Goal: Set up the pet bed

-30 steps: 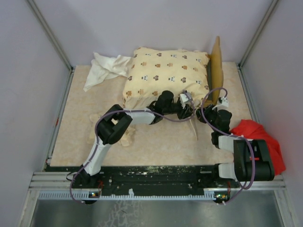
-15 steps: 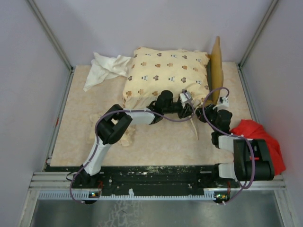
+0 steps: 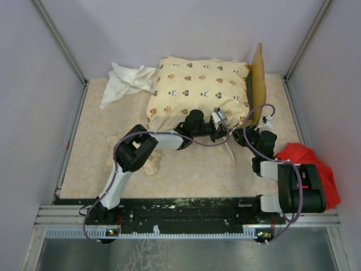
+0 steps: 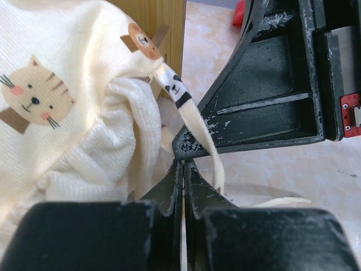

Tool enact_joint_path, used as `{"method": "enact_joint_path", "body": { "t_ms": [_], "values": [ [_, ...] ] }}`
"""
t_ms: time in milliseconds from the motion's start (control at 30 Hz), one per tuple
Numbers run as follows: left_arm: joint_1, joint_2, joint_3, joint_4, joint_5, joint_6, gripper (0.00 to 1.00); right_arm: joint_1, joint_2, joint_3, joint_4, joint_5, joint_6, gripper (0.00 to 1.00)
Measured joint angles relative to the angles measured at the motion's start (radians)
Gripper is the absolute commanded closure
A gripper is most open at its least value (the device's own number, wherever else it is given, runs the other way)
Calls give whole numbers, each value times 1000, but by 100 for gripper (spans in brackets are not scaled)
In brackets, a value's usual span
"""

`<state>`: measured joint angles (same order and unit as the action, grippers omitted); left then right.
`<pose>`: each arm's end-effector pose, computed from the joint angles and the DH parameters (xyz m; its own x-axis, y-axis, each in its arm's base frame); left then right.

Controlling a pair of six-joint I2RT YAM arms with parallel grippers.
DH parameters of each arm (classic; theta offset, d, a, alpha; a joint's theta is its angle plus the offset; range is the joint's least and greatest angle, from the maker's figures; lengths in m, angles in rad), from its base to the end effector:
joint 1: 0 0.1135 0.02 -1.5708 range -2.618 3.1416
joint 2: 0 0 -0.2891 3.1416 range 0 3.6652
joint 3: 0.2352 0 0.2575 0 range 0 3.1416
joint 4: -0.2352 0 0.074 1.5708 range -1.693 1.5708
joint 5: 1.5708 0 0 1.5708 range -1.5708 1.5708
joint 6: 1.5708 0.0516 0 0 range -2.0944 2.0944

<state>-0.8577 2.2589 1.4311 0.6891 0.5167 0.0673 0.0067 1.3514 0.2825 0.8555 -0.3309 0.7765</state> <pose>0.3306 -0.4213 0.1766 -0.0245 0.1177 -0.9927 0.9815 0.1912 -0.0015 0.2501 0.0184 0.1790 -0.3780 0.6603 -0.6490 -0.0826 0.6741 0.7340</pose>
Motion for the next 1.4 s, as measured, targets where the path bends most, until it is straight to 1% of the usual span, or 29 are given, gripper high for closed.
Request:
{"method": "enact_joint_path", "body": {
  "t_ms": [100, 200, 333, 500, 600, 733, 967, 1200, 1333, 1400],
  "values": [
    [-1, 0, -19, 16, 0, -18, 100, -4, -11, 1, -45, 2, 23, 88],
    [-5, 0, -44, 48, -5, -42, 100, -5, -58, 2, -138, 26, 36, 80],
    [-8, -4, -60, 80, -14, -67, 100, -9, -142, 2, -244, 83, 39, 78],
    [-9, -11, -71, 119, -28, -98, 100, -11, -230, 6, -336, 140, 42, 66],
    [-8, -18, -76, 127, -37, -109, 100, -11, -243, 15, -366, 154, 59, 62],
    [-8, -21, -77, 140, -48, -120, 100, -11, -245, 15, -383, 157, 86, 61],
    [-8, -21, -90, 143, -64, -130, 100, -11, -229, 31, -361, 139, 139, 61],
    [-8, -32, -97, 143, -84, -180, 100, -9, -156, 93, -352, 133, 121, 61],
    [-8, -49, -100, 149, -93, -206, 100, -2, -117, 107, -371, 127, 104, 69],
    [-8, -55, -101, 154, -101, -223, 100, -2, -103, 118, -393, 133, 86, 71]
  ]
}}
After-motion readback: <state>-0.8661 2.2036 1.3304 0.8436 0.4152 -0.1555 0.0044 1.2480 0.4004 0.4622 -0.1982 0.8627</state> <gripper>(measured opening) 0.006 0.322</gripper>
